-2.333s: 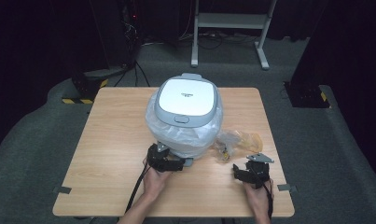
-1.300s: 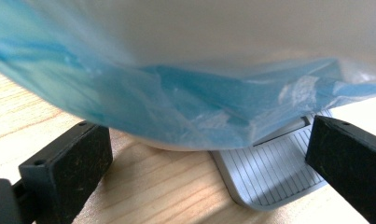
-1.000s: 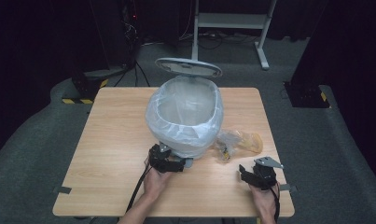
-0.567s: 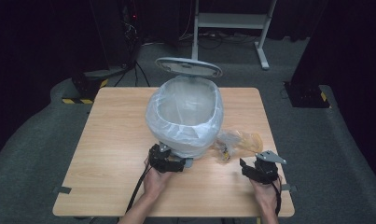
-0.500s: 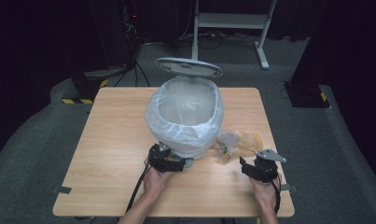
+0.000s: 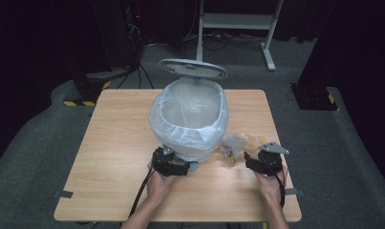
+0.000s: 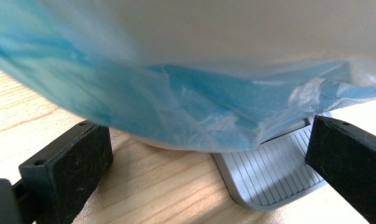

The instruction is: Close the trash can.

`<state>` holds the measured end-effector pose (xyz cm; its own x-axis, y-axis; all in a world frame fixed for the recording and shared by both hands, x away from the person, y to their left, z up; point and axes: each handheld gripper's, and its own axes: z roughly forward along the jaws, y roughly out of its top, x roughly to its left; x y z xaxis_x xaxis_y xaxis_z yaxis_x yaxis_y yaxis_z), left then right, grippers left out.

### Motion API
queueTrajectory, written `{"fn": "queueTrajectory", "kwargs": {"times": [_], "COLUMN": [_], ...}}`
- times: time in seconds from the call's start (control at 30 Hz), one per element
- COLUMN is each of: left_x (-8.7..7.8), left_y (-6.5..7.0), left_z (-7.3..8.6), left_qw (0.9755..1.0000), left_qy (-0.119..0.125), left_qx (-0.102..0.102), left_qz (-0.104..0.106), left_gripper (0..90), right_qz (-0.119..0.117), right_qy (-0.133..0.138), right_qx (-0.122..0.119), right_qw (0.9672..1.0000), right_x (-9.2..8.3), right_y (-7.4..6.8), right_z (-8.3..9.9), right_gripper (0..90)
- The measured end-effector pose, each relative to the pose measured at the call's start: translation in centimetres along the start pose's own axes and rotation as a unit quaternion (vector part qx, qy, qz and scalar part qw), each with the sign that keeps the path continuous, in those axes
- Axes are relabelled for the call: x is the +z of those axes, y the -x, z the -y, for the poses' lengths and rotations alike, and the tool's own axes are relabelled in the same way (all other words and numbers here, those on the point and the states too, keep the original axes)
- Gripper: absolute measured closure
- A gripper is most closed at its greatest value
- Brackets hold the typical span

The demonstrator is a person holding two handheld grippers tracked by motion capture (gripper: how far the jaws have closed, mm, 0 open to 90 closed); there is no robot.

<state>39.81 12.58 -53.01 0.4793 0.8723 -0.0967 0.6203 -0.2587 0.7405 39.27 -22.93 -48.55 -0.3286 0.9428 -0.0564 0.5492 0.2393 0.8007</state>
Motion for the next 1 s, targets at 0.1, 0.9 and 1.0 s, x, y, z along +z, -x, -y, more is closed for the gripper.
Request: {"fn": "queueTrajectory", "kwargs": {"times": [0.1,0.9,1.0], "left_x": [0.1,0.1,0.1], "left_y": [0.0,-0.1,-0.1], "left_z": [0.0,0.0,0.0], "left_qw": [1.0000,1.0000,1.0000], "left_qy": [0.003,0.002,0.002], "left_qx": [0.000,0.000,0.001], "left_qz": [0.006,0.002,0.002], "left_gripper": [0.8,0.7,0.8], "right_qz": [-0.001,-0.015,-0.012], "right_qy": [-0.003,-0.036,-0.040], "right_qx": [-0.003,-0.029,-0.026], "right_qw": [1.0000,0.9988,0.9988], "right_x": [0.2,3.3,3.5], "right_y": [0.1,0.4,0.5], "right_z": [-0.4,-1.3,-1.3], "right_gripper": [24.7,45.0,56.4]}}
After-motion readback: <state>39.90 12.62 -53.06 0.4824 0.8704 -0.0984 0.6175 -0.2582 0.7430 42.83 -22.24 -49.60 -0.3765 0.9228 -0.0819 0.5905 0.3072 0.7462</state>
